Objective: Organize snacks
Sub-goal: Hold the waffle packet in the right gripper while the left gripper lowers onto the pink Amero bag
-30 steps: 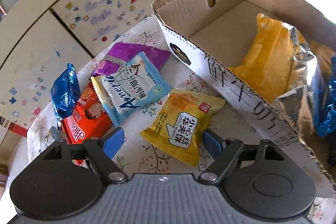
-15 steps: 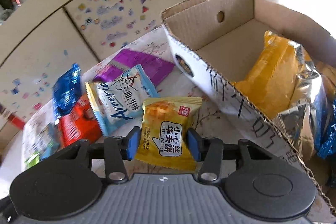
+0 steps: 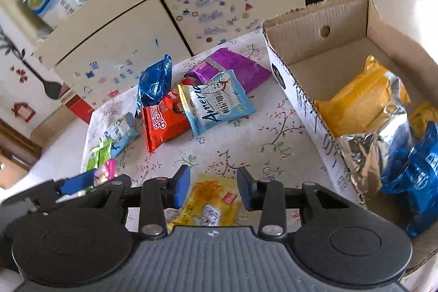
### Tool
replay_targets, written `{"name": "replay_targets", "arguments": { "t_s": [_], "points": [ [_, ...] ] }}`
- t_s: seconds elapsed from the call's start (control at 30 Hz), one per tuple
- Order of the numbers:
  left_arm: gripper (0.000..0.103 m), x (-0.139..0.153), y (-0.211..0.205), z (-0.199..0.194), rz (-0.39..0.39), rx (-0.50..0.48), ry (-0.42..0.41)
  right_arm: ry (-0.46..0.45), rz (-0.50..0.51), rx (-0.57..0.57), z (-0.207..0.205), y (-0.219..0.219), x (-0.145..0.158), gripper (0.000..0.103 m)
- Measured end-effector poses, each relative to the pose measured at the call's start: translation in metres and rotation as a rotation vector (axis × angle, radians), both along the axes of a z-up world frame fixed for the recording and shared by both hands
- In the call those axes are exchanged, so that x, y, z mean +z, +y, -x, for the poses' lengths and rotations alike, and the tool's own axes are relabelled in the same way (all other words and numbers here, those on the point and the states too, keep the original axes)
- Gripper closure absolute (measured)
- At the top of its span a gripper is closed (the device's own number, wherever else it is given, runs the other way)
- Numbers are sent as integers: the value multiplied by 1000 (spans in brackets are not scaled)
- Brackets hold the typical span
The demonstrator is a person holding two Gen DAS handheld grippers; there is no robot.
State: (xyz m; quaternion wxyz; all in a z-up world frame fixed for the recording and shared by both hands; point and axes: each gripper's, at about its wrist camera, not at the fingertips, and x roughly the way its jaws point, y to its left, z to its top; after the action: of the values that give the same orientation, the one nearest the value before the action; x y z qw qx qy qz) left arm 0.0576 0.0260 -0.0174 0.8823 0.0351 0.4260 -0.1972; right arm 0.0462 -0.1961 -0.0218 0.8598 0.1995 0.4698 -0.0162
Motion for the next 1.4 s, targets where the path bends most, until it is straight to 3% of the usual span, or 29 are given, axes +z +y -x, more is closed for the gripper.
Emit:
{"name": "replay_targets", "arguments": {
  "t_s": [0.13,0.3,0.43,0.5,0.6,0.77,1.07,1.27,1.4],
  "points": [
    [49,-1,-1,2,-15,30,3,68,-91,-61,2,-14,-14,52],
    [49,-4,9,-7,26,116,51,99,-80,-71,-2,-6,-24,36],
    [49,-3,17,-12,57,168,72,145,-111,-35,-4,13,-37,35],
    [49,-1,18,-12,45,176,61,149,-64,-10,-4,25,-39,34],
    [51,-1,17,-11,31,177,54,116,53,34,-3,43,-38,35],
    [52,-1,15,-11,22,182,48,71,179,101,2,59,-37,48],
    [55,-1,13,-12,36,167,54,37,108,52,0,36,-20,55],
    [38,-15,20,-18,72,174,119,51,77,24,0,28,-21,55],
    [23,-27,13,-19,19,138,125,61,46,26,-1,29,-22,55]
  ]
}}
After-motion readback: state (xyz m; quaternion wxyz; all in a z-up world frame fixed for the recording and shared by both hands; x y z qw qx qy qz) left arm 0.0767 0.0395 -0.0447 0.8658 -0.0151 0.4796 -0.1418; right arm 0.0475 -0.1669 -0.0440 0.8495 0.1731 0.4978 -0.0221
